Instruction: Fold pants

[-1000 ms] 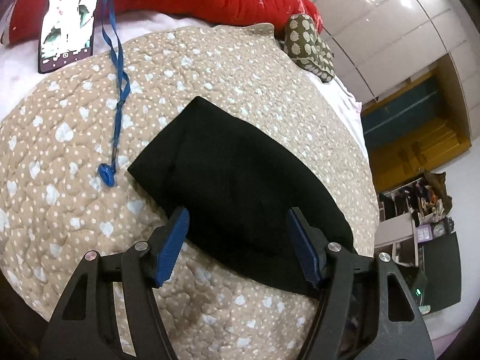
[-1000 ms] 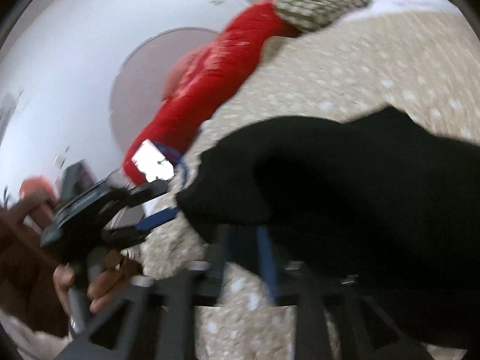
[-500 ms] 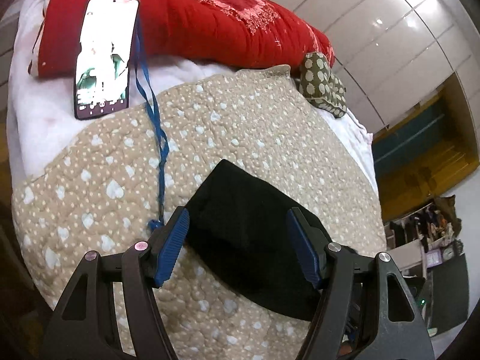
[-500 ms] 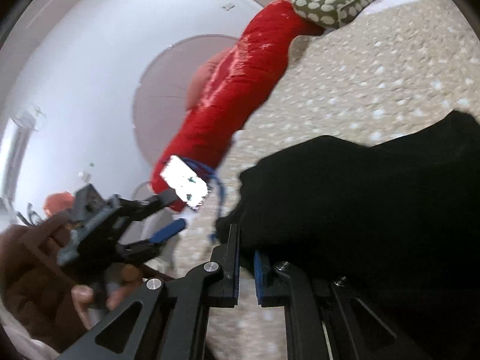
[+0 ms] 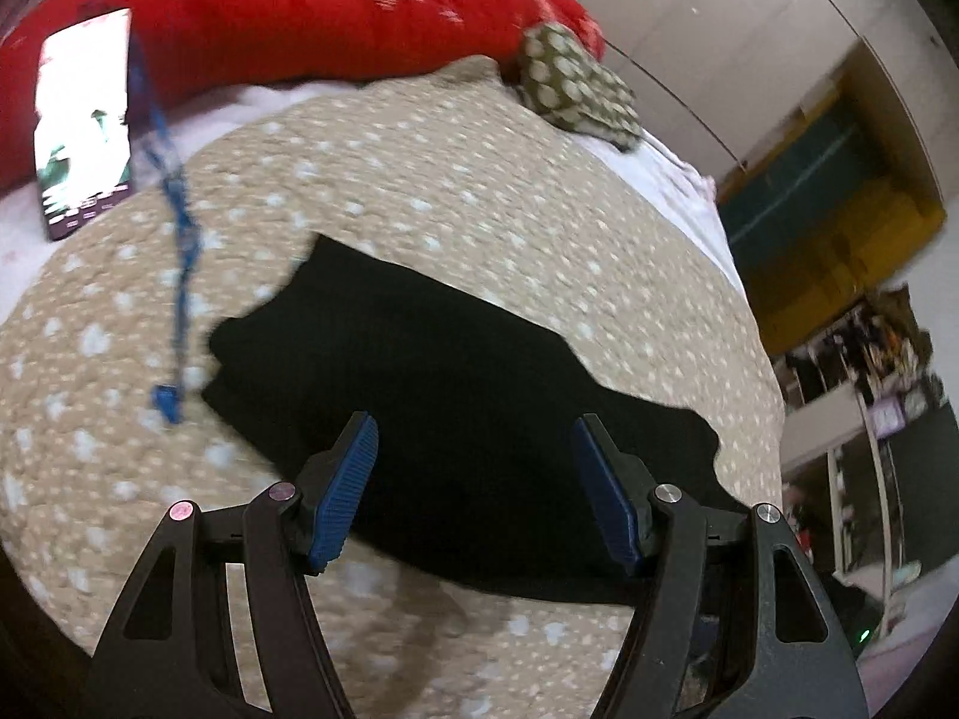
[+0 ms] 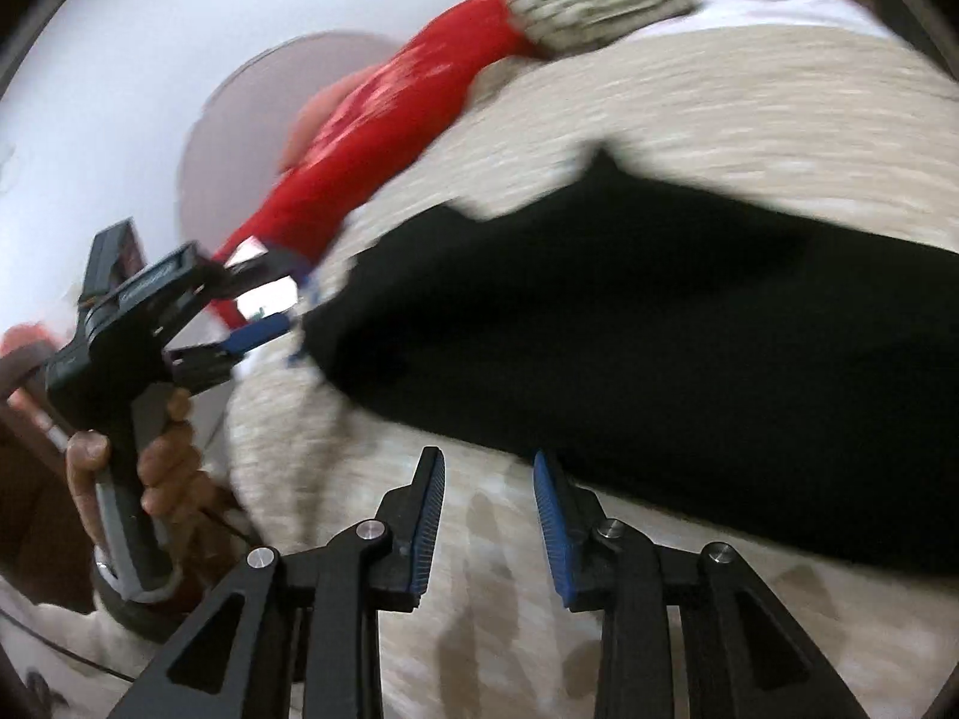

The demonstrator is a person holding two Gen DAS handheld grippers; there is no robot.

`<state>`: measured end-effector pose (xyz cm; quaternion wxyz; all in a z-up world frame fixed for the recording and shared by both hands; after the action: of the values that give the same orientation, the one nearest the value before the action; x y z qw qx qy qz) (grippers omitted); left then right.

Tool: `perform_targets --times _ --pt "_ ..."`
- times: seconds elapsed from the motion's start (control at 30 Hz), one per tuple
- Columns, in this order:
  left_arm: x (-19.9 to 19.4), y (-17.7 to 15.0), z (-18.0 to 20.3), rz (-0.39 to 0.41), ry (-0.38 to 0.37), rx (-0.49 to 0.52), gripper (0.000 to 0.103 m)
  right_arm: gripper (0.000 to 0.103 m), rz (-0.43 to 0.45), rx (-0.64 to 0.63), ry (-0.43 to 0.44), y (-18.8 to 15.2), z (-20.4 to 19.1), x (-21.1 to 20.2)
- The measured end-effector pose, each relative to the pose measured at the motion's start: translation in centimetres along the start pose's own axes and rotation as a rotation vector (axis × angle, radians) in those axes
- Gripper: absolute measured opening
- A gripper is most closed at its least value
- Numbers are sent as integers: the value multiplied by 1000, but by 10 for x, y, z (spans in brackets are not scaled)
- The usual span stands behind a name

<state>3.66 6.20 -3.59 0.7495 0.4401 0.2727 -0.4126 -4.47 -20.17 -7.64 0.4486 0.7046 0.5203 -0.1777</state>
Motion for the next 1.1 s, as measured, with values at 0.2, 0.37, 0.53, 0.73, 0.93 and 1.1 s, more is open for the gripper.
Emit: perform_targets --times 0.2,0.37,0.53,0.73,0.93,1.1 --pt "23 -1 12 -44 28 7 67 30 64 -109 -161 10 -12 -6" --pt "24 0 3 -59 42 -28 67 30 26 -387 -276 15 -40 24" --pt "19 3 -2 -43 65 -29 67 24 -9 -491 -273 22 -39 49" --pt "15 -2 10 -45 68 29 67 5 -16 -430 -170 27 -38 19" --pt "25 -3 11 -64 95 29 67 4 -55 -367 -152 5 -25 22" --pt "28 -8 21 -58 100 71 67 17 61 -299 -175 -1 -15 -18"
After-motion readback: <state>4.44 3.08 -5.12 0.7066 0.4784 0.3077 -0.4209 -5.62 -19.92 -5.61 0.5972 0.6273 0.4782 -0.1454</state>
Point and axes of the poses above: each gripper's, at about its wrist camera, not at the fingertips, and x roughly the way its jaws point, z to its right, y to its top, the point moved 2 cm from there along x, roughly the way its jaws point, and after that the axes turned 6 degrees about -z, right-handed, at the moved point
